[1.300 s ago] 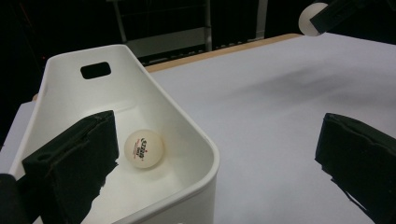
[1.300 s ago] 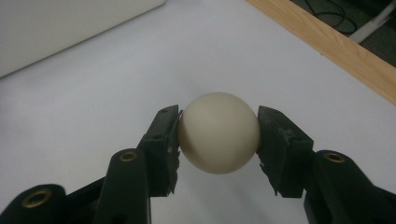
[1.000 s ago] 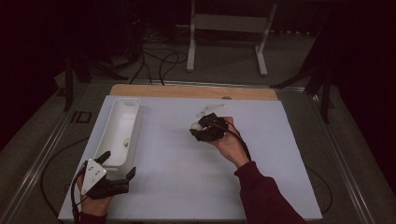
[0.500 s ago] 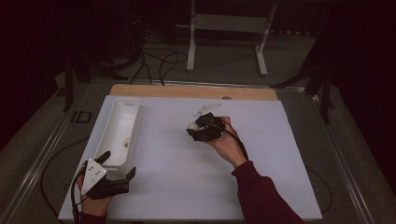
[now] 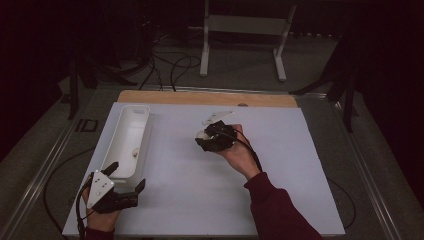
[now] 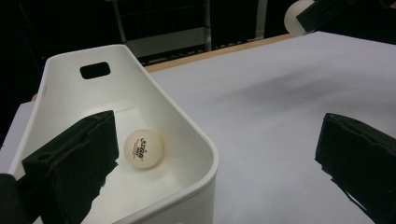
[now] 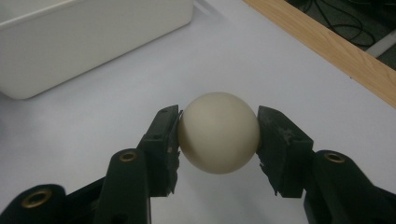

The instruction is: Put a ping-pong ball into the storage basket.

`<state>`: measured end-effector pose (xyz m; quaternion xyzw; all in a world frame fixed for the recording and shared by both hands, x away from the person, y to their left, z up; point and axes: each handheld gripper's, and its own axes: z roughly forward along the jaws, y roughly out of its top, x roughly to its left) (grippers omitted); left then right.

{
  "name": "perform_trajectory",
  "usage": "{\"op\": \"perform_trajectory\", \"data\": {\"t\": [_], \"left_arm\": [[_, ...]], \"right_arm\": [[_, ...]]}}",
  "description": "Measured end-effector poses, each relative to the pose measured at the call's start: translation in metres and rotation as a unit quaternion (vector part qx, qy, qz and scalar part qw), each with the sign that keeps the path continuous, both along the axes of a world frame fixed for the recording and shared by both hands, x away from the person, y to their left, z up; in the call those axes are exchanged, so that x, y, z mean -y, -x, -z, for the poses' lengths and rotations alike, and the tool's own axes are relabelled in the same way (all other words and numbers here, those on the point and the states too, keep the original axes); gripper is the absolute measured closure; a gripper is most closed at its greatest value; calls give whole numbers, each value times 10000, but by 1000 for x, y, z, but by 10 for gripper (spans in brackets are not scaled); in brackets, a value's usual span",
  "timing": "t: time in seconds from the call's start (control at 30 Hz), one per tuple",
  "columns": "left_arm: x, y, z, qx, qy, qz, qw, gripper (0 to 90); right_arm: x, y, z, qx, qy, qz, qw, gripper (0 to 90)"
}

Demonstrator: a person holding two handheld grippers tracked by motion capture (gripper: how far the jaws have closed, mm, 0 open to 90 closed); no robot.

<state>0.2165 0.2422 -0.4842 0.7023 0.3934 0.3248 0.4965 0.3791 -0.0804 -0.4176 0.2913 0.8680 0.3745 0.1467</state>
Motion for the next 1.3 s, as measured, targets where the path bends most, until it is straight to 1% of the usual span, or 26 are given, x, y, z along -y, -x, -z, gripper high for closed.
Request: {"op": "perform_trajectory", "data": {"t": [0.17,0.3,0.5,0.9,1.3], "left_arm": [[0,0,0,3,5,-1,10000,2],[0,0,0,5,2,-3,10000,2],[0,0,0,12,3,-7,10000,2],[0,0,0,22,19,-9,10000,2],[0,0,0,18,10,-12,10000,2]], "right_arm": [[-4,0,-1,-9,-3,-12,10000,502],[-7,0,-3,33,-11,-79,10000,502],[-12,0,-5,44,-27,-110,9999,502],[-20,-1,-4,-2,-23,-162,9999,502],[-27,-1,-6,-20,-117,-191,9997,502]]}}
